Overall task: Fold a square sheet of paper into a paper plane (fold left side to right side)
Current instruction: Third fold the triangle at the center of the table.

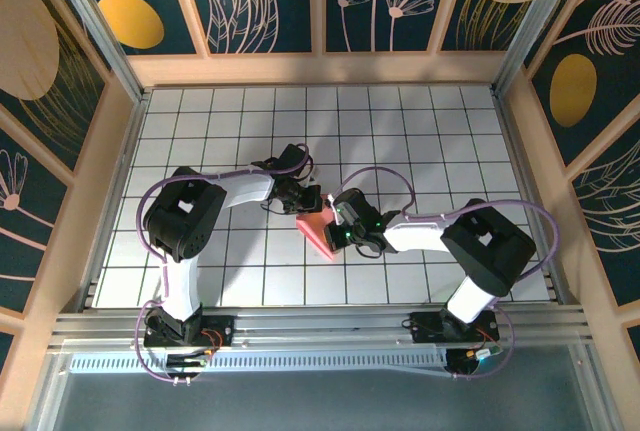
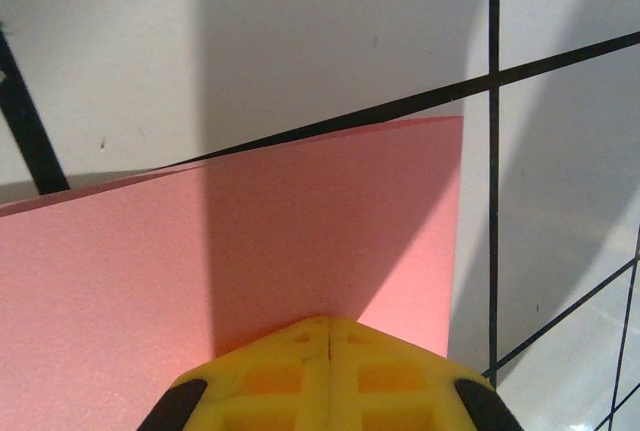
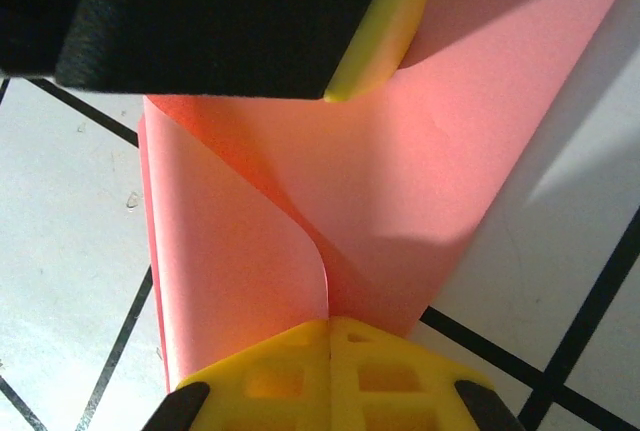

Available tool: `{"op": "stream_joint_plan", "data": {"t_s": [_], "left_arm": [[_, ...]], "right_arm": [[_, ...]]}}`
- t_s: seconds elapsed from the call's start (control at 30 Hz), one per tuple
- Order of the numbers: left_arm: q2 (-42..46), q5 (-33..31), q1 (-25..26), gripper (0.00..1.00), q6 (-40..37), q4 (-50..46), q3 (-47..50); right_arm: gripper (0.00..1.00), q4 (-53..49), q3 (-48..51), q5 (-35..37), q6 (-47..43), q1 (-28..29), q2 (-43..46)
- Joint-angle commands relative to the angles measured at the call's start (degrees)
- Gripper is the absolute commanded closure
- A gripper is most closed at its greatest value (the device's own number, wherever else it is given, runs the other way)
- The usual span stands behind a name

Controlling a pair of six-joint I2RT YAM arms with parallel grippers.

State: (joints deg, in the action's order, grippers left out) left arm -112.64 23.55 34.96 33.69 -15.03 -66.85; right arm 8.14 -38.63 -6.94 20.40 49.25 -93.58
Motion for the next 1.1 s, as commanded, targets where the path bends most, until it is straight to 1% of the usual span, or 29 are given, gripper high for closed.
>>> {"op": "stream_joint_plan", "data": {"t_s": [0.0,0.13,0.3,0.37,0.47,0.57,0.67,0.8,0.9,1.0,1.07], "left_arm": [[-0.91,-2.74,0.35,0.97,0.85,-1.67,1.04],[-0.79,-3.06,0.35,0.92,0.61,-2.56,-1.13],[-0.70,-4.45,-0.28,0.87,-1.19,-6.16,-7.42],[0.13,-4.90,-1.21,0.85,-1.37,-6.94,-9.13],[2.66,-5.21,-2.97,0.85,-1.11,-6.74,-8.69],[7.46,-5.49,-4.74,0.89,-0.50,-5.00,-4.52],[12.92,-4.67,-5.08,0.93,-0.18,-2.28,1.73],[18.87,1.81,-4.84,0.98,3.29,4.36,10.74],[20.89,5.51,-3.18,0.99,6.79,9.82,16.95],[20.87,7.11,-0.81,1.00,9.47,13.13,19.18],[19.92,6.96,0.22,1.00,10.28,13.38,19.46]], "right_arm": [[1.00,-0.48,-0.22,-0.79,1.13,0.03,-1.70],[1.00,-1.12,0.37,-0.79,1.39,0.32,-2.38],[1.00,-1.33,1.23,-0.88,2.10,0.40,-2.66],[1.00,-1.29,1.37,-0.88,2.34,0.40,-2.66],[1.00,-1.13,1.41,-1.06,2.45,0.40,-2.68],[1.00,-1.09,1.23,-1.15,2.46,0.40,-2.83],[1.00,-0.98,1.03,-1.32,2.45,0.40,-3.01],[1.00,-1.19,0.84,-1.32,2.27,0.40,-3.01],[1.00,-1.24,0.84,-1.23,2.27,0.40,-3.04],[1.00,-1.37,0.91,-1.22,2.28,0.40,-3.06],[1.00,-1.37,1.01,-1.15,2.44,0.40,-2.94]]}}
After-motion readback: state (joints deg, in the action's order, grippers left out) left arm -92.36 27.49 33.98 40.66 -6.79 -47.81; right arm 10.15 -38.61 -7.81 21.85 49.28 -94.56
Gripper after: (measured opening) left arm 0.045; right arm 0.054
